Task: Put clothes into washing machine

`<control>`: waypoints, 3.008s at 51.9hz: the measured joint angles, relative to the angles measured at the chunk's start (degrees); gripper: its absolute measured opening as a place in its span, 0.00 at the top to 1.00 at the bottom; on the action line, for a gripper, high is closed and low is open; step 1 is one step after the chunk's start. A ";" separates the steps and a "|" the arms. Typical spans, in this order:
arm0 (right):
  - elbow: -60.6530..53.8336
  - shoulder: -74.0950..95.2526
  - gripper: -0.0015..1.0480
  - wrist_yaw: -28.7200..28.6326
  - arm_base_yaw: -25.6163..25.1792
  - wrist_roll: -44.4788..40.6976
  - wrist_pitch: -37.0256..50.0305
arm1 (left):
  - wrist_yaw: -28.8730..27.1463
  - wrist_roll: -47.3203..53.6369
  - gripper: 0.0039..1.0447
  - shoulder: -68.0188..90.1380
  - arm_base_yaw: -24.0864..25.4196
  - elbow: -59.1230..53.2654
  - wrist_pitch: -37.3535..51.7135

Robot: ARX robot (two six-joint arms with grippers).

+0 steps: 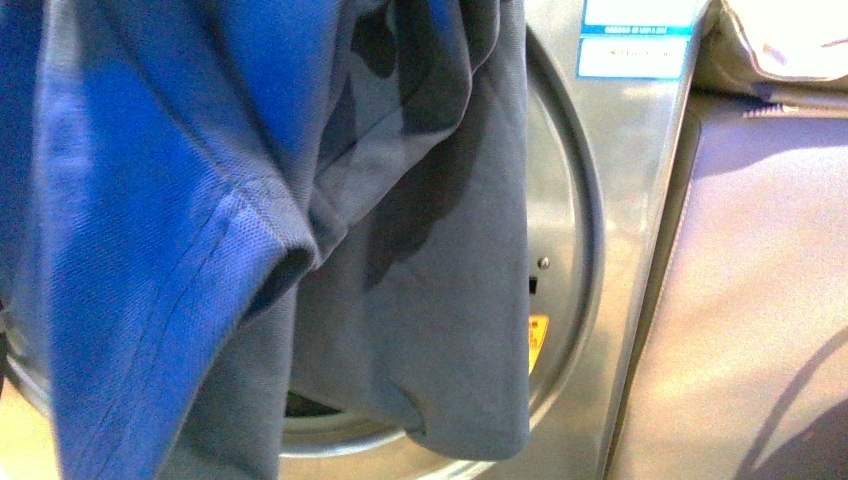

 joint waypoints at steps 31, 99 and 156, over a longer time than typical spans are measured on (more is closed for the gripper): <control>0.00 0.00 0.97 0.28 -0.11 0.00 0.00 | -24.28 -2.32 0.06 10.08 -11.72 7.54 5.97; -0.02 -0.42 0.97 0.28 -0.31 0.00 0.13 | -48.50 1.05 0.93 8.98 -20.59 9.70 3.56; 0.02 -0.74 0.07 1.36 -0.07 0.09 0.15 | -38.86 -0.96 0.93 -8.02 -0.11 -10.23 4.96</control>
